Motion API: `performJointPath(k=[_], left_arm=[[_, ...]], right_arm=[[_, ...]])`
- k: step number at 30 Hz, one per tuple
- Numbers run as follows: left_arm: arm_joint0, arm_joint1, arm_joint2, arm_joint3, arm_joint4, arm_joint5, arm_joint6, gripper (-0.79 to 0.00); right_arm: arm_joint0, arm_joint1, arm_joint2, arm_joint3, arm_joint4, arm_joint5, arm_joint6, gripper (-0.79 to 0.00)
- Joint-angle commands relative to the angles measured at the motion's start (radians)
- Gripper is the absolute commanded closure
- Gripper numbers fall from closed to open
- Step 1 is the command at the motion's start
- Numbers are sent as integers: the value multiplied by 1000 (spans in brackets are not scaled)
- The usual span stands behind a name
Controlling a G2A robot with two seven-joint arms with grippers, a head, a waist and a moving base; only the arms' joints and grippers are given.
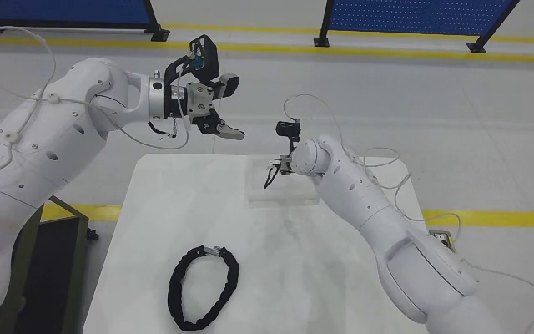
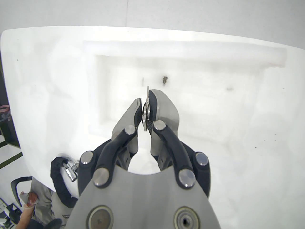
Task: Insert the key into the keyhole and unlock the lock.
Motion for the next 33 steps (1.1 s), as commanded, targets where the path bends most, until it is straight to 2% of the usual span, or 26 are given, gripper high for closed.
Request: performJointPath(k=[1, 8, 12, 16, 21, 25, 33], left_arm=[[0, 0, 0, 0, -1, 0, -1, -785], [0, 0, 0, 0, -1, 0, -1, -785], [0, 0, 0, 0, -1, 0, -1, -785], [0, 0, 0, 0, -1, 0, -1, -785], [0, 0, 0, 0, -1, 0, -1, -785], [0, 0, 0, 0, -1, 0, -1, -785], [0, 0, 0, 0, -1, 0, -1, -785]], right_arm=[[-13, 18, 26, -37, -2, -52, 21, 0], [-100, 96, 156, -233, -23, -165, 111, 0], [-177, 143, 255, -375, -8, -237, 195, 0], [-256, 183, 345, -509, -15, -267, 285, 0], [-338, 220, 436, -652, -5, -271, 392, 0], [-384, 241, 512, -726, 66, -256, 479, 0], [-419, 273, 643, -801, 253, -142, 657, 0]])
